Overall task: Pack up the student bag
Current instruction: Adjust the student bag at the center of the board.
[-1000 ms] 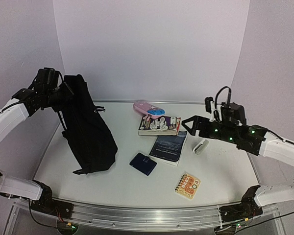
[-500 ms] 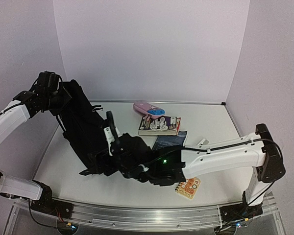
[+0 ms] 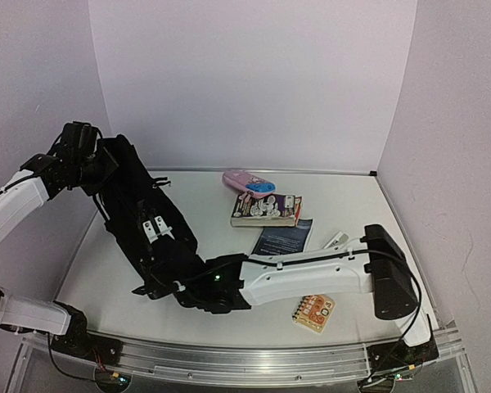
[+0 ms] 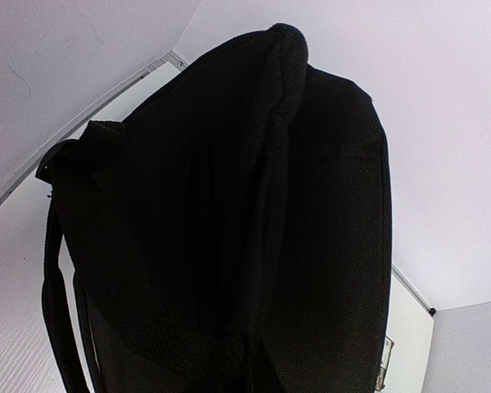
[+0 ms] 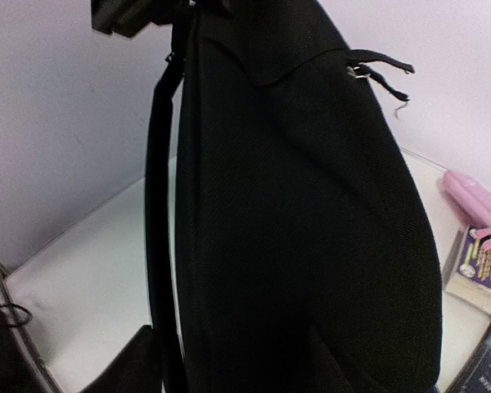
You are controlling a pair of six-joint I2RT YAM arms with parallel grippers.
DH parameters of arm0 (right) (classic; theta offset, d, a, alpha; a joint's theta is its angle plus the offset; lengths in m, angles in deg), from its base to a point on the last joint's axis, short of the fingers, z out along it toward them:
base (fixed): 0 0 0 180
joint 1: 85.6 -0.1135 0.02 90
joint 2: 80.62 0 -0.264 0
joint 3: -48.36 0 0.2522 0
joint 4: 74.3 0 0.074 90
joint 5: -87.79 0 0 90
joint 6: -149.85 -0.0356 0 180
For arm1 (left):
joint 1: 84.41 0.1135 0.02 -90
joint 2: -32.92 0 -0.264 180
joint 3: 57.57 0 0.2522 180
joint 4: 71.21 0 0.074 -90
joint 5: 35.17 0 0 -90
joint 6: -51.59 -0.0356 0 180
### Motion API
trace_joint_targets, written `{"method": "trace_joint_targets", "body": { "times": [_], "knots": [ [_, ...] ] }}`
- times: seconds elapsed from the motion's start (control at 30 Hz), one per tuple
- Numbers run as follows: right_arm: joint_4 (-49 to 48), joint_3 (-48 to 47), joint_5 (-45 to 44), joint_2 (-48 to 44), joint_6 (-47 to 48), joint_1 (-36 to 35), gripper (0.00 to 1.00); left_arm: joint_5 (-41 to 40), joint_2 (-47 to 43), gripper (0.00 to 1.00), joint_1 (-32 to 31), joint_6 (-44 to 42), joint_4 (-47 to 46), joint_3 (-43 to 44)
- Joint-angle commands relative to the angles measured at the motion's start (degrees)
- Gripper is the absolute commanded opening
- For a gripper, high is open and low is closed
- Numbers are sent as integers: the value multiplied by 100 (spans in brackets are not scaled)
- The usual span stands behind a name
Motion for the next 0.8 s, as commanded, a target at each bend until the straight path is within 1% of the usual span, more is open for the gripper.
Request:
{"method": "trace_joint_targets", "body": {
  "times": [0.0,0.07,0.13,0.27,0.33,0.43,0.5,0.6,0.67,0.73,0.77],
  "knots": [
    [170,-472,-792,219,185,-8,18,-326,-176,0,22,-217,175,123],
    [170,-494,-539,59,151,-10,4,-661,-211,0,18,-351,396,215],
    [165,-477,8,-215,-20,-8,0,-872,-247,0,22,-634,502,344],
    [80,-281,1554,-1013,-601,-8,0,-971,-91,4,19,-1730,701,934],
    [-64,-147,2455,-1338,-989,-8,0,-1068,103,6,21,-2139,1045,1367],
    [-149,127,3293,-1682,-1605,51,0,-947,420,11,17,-2498,1582,2069],
    [-479,548,3838,-1912,-2249,211,0,-560,602,20,22,-2674,1794,2379],
    [-801,1267,4314,-2131,-2943,529,0,99,667,41,22,-2853,1747,2462],
    [-814,1733,4335,-2187,-3281,728,0,585,601,60,22,-2938,1534,2282],
    [-817,2207,4303,-2224,-3541,878,0,1065,499,74,22,-3047,1293,1977],
    [-816,2443,4302,-2224,-3615,940,0,1321,435,79,22,-3091,1164,1784]
  ]
}}
